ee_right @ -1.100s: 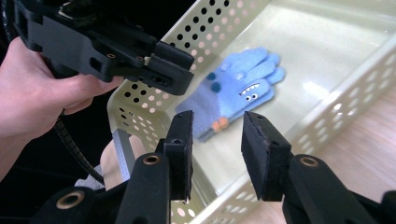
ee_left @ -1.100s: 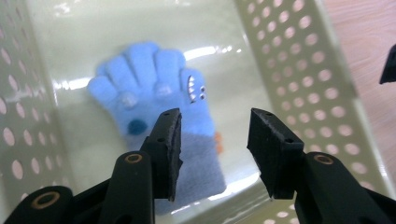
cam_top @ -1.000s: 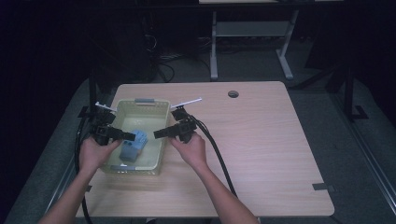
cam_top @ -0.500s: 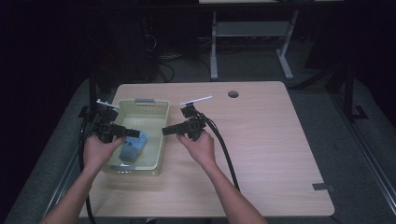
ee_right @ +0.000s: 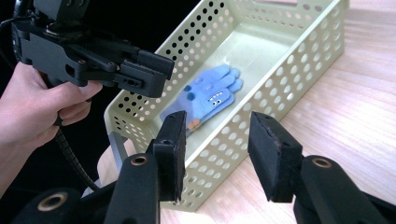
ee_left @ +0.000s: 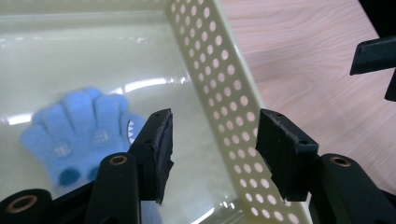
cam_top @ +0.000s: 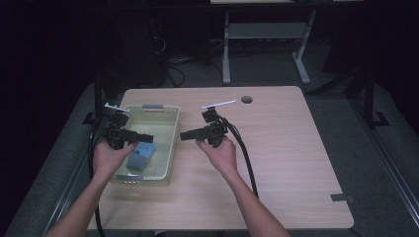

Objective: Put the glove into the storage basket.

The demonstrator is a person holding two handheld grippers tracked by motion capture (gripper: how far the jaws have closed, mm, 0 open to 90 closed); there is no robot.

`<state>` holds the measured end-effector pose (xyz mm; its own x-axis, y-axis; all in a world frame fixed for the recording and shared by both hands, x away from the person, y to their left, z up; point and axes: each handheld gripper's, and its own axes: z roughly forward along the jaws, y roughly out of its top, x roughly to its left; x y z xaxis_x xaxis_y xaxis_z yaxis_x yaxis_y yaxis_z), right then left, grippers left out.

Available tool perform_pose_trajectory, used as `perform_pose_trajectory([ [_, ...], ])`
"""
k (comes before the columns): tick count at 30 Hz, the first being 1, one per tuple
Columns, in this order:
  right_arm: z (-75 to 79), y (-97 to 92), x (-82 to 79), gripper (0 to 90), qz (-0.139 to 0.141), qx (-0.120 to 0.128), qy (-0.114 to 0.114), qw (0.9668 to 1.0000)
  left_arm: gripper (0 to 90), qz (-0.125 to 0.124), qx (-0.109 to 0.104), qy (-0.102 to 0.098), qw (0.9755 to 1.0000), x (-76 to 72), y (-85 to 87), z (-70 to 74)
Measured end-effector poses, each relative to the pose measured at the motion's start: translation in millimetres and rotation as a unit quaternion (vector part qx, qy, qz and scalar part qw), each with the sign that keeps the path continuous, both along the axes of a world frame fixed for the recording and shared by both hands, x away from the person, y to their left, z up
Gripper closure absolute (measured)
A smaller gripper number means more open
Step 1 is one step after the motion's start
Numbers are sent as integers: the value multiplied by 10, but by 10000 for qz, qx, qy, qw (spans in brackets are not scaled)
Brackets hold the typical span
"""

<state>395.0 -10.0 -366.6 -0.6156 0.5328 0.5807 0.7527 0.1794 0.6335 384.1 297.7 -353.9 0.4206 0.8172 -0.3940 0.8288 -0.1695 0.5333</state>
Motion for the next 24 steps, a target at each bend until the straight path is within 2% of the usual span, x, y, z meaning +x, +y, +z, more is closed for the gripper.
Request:
perform_pose_trajectory([
  [10, 26, -179, -7, 540, -110, 19, 17, 9999, 397, -63, -197, -181, 9996, -3, -104, 46],
  [15, 34, -272, -11, 523, -161, 45, -5, 9999, 369, -101, -221, -199, 9995, 2, -140, 41],
  [24, 42, -371, -23, 497, -202, 84, 24, 9998, 342, -113, -404, -331, 9986, -11, -201, 67],
])
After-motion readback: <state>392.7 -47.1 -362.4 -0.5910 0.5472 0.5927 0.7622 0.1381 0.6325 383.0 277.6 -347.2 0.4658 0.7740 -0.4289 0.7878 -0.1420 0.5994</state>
